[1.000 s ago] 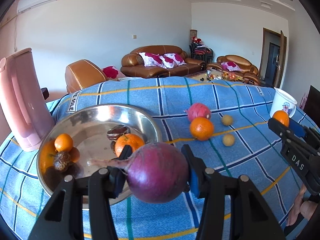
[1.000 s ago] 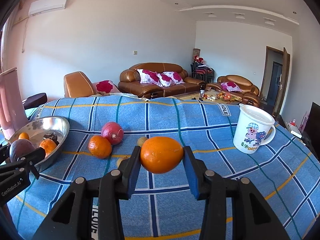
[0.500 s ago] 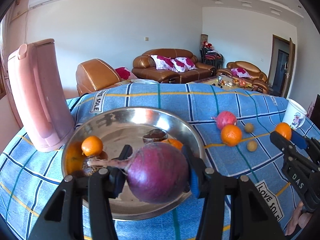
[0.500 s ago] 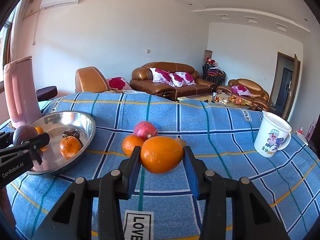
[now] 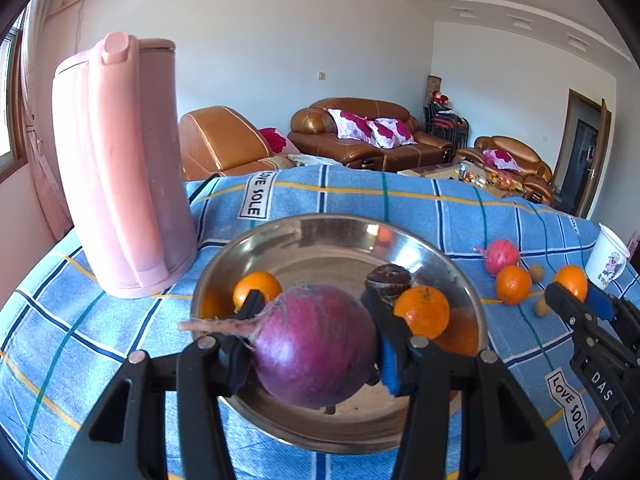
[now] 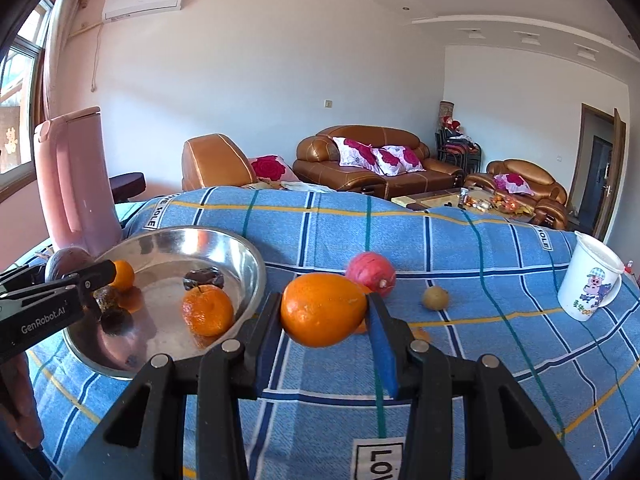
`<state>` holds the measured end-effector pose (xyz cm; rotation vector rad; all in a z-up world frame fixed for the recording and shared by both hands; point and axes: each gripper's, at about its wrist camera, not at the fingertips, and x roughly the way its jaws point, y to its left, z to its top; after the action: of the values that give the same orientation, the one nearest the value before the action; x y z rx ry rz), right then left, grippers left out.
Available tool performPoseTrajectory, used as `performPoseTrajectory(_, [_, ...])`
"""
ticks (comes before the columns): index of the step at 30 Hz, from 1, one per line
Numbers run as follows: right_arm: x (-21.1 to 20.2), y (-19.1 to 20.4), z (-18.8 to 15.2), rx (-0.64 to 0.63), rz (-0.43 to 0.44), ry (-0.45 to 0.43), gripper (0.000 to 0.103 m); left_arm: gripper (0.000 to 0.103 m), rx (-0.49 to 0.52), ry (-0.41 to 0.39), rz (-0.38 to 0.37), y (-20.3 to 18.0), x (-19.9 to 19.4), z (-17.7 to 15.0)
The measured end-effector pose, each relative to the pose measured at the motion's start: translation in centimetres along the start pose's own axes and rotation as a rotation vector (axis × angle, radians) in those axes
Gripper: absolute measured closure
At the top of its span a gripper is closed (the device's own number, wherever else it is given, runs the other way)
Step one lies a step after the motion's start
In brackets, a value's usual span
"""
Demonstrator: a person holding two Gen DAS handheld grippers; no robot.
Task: Organize fruits
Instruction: 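Carry the red onion and the orange over the steel bowl with both grippers, then lower into the bowl and open both grippers to release onion and orange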
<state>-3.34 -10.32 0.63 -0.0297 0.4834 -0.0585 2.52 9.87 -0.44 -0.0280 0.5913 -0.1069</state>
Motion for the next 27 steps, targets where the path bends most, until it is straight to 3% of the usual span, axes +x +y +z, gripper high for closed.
performPoseTrajectory(10, [2.1,5.2,1.0,-0.004,0.166,0.015,0.059,0.051,-0.018,0.007,0.071,2.0,0.4,0.4])
performPoseTrajectory(16, [3.8,7.8,0.9,-0.003,0.261,0.088,0.059,0.051,0.011,0.093,0.128,2.4,1.8,0.0])
performPoseTrajectory(19, [4.4,8.3,0.8,-0.001,0.314,0.128,0.059,0.051,0.02,0.129,0.116,2.3,2.1,-0.2])
performPoseTrajectory(27, [6.7,8.1,0.0,0.077,0.413,0.259,0.059,0.051,0.08,0.142,0.127,1.1,2.4,-0.7])
